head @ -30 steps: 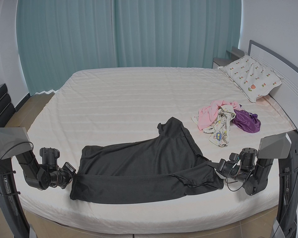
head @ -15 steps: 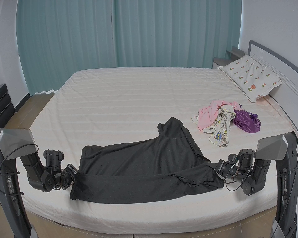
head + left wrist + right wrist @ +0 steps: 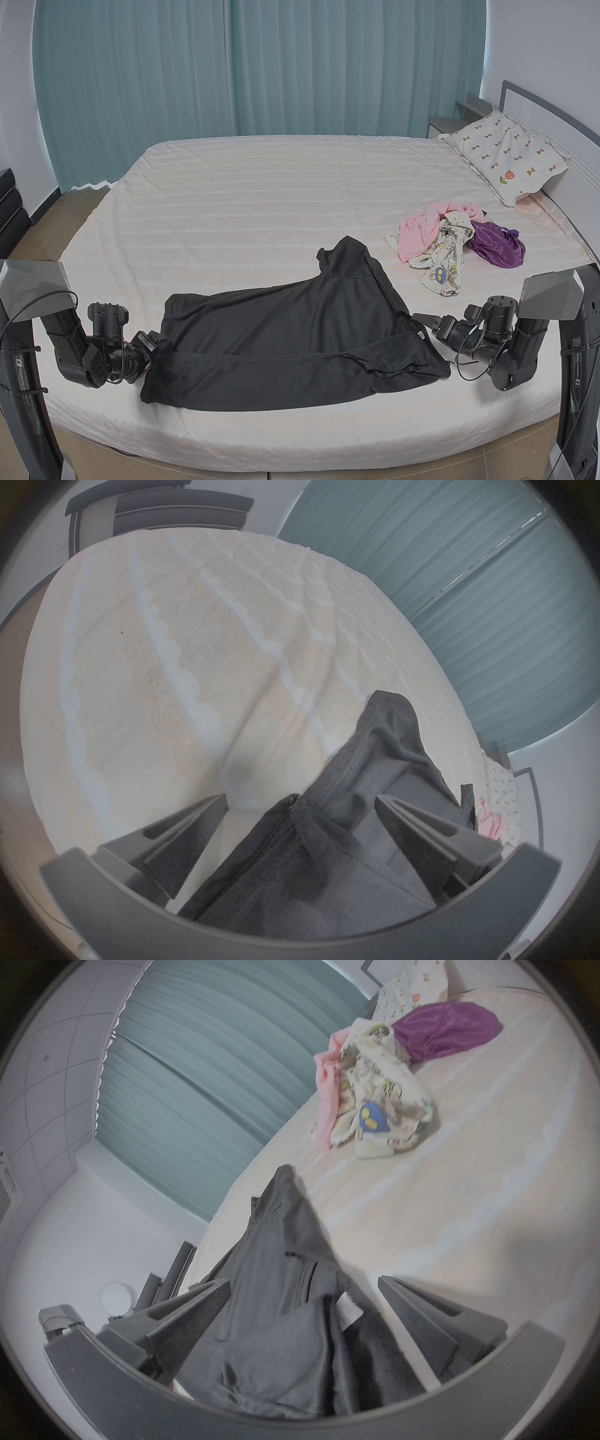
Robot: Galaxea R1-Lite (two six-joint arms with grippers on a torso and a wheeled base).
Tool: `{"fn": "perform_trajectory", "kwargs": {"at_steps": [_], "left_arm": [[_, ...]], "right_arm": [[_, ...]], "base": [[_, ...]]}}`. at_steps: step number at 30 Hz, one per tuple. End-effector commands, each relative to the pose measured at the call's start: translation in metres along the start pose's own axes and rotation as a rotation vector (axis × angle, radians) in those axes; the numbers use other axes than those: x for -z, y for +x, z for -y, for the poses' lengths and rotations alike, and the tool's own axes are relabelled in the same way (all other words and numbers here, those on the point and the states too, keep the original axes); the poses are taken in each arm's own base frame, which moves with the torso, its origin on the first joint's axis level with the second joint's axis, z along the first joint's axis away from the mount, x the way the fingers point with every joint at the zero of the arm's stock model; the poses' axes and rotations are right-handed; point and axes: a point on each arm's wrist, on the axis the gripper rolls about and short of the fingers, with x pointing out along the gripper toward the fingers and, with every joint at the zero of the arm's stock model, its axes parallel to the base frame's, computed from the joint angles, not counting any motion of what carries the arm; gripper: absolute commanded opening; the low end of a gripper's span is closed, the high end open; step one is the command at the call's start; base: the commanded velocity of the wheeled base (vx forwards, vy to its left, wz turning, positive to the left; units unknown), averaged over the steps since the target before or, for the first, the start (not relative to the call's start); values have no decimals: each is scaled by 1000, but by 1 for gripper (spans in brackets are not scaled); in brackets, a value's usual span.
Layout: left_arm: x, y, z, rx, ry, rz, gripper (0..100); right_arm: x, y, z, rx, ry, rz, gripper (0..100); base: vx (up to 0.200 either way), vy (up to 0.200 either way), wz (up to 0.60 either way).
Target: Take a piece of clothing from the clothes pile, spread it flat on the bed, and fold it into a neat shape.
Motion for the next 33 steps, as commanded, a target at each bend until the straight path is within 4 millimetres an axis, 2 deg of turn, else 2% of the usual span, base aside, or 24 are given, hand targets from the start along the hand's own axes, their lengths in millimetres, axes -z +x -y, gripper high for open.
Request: {"fn": "perform_trajectory", "kwargs": {"at_steps": [1,6,9,11,12,14,16,23,28,33], "left_arm": [[-6,-5,0,24,-36,-5,100],[-22,-21,3,125,-141,-36,100],[-27,-31,-1,164,-171,-64,100],[-28,-33,-1,171,-171,-68,100],[-27,-34,-1,173,-171,-73,100],[-27,-34,-1,173,-171,-73,100],[-27,-34,-2,172,-174,-74,100],[-23,-35,-5,178,-165,-67,100],[-21,-37,-6,213,-152,-33,100],[-21,-35,-7,219,-150,-28,100]], "right_arm": [[-17,-12,-19,4,-3,66,100],[-9,-19,-62,4,49,100,100],[8,-11,-78,57,85,77,100],[12,-9,-82,73,89,76,100],[25,-6,-95,127,114,84,100],[29,-5,-101,139,132,90,100],[46,-7,-120,132,229,71,100],[62,-25,-131,168,349,-10,100],[80,-23,-117,249,357,-75,100],[87,-20,-111,272,356,-93,100]], "base": [[0,0,0],[0,0,0],[0,0,0],[0,0,0],[0,0,0],[0,0,0],[0,0,0],[0,0,0],[0,0,0],[0,0,0]]}}
